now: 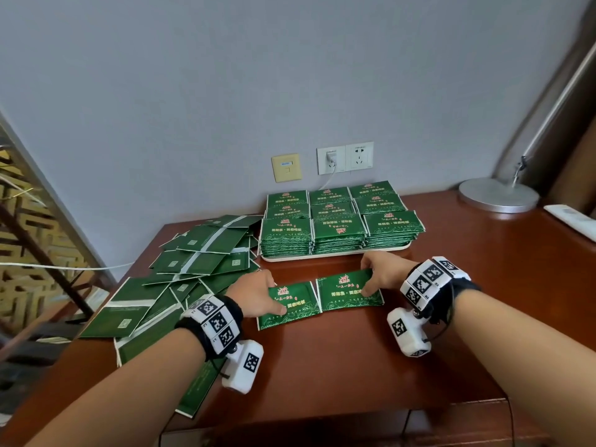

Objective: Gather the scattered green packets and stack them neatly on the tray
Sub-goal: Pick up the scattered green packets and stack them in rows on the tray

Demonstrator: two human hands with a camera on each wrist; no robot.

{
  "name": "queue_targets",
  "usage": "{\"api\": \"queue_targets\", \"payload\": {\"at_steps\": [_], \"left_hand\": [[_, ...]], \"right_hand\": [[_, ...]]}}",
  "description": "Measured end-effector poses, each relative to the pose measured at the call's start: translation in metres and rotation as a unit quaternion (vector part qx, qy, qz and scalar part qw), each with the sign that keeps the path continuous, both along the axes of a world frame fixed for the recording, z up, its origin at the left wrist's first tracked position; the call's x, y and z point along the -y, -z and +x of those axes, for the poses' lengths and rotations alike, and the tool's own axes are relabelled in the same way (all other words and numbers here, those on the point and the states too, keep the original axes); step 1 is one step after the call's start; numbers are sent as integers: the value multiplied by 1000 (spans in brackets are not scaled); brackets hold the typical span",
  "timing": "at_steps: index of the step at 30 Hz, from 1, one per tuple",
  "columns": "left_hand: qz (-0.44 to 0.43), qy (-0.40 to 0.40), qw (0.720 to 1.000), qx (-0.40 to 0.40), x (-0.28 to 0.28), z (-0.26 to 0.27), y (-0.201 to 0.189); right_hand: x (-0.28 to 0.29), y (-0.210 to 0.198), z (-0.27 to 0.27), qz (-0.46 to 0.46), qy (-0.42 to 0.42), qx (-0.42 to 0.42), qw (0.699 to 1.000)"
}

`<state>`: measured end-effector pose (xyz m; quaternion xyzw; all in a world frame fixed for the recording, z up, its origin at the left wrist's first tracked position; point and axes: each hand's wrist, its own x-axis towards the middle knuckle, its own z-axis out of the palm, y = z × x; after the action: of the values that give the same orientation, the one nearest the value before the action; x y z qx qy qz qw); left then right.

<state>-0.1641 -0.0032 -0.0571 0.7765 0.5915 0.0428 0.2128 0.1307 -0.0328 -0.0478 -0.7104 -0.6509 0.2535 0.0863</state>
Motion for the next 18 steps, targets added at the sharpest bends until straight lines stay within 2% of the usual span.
{"api": "queue_targets", "payload": {"at_steps": [7, 10, 12, 15, 18], "left_hand": [[-9, -7, 996, 91, 3, 2, -13], [-29, -11, 988, 152, -1, 4, -25], [-36, -26, 980, 196, -7, 6, -35], [-23, -48, 967, 250, -18, 10, -52], [-33, -73, 936, 344, -36, 15, -65]], "right_hand": [[-3, -7, 3, 37, 15, -124, 992], [-5, -16, 4, 54, 25, -213, 975], [-8, -23, 5, 64, 39, -265, 961], [-14, -35, 11, 107, 47, -290, 950], [-26, -45, 17, 175, 69, -311, 932]]}}
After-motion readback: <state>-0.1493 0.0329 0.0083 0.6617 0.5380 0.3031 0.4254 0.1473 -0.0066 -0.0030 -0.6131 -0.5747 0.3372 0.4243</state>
